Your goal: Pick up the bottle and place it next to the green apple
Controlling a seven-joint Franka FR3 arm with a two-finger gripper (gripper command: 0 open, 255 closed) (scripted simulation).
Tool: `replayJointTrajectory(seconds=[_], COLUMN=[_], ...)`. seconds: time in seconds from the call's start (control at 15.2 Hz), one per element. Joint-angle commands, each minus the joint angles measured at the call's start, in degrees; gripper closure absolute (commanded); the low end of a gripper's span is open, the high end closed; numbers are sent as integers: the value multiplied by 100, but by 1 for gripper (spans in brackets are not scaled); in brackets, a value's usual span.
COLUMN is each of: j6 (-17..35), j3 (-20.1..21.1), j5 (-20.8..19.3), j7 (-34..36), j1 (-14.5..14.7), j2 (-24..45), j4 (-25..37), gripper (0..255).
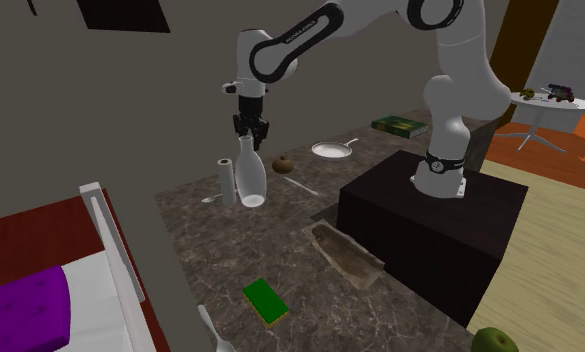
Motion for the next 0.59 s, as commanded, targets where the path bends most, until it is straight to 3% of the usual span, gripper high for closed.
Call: replayJointTrajectory(seconds=[0.0, 0.53], j6=[-121, -593], j3=[-38, -154], j5=[-64, -285], j7=[45, 218], j1=[19, 84], j2=[-82, -357], j4=[51, 293], gripper=[255, 255])
